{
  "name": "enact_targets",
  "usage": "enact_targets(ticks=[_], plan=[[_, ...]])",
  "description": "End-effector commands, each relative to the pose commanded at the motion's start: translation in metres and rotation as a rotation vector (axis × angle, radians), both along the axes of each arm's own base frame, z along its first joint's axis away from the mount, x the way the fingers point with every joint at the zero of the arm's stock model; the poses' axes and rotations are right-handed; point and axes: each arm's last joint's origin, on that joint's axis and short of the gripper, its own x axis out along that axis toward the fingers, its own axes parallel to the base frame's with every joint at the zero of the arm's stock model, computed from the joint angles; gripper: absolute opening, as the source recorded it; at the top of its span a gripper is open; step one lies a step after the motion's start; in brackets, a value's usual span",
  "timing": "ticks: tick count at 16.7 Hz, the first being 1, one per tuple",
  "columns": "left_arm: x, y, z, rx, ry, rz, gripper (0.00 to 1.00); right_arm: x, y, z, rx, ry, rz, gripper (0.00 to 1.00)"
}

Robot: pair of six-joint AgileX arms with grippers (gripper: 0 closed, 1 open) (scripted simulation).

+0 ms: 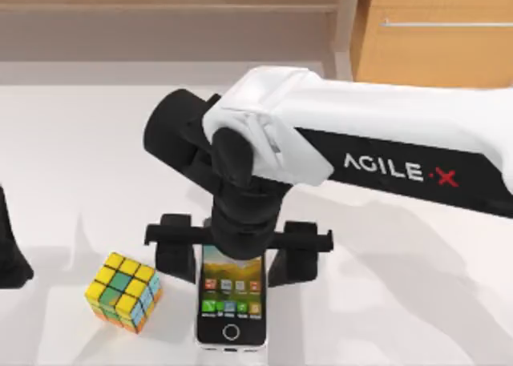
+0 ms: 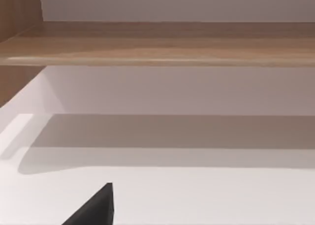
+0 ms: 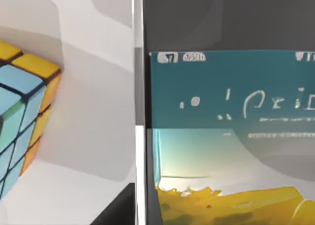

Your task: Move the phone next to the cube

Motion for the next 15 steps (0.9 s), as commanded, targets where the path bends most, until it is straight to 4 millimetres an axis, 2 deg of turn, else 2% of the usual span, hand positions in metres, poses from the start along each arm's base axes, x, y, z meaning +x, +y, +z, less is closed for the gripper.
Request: enact_targets(ticks=[4, 8, 12, 15], plan=[[0.000, 0.000, 0.000, 0.000, 0.000, 0.000, 1.00, 0.002, -0.002, -0.014, -0.036, -0.031, -0.003, 0.00], [0.000, 0.000, 0.000, 0.000, 0.000, 0.000, 1.00, 0.003, -0.006, -0.036, -0.107, -0.033, -0.004, 0.00], [0.000, 0.000, 0.000, 0.000, 0.000, 0.000, 1.00, 0.002, -0.006, -0.038, -0.111, -0.032, -0.003, 0.00], [0.000, 0.000, 0.000, 0.000, 0.000, 0.000, 1.00, 0.002, -0.006, -0.038, -0.111, -0.032, -0.003, 0.23]])
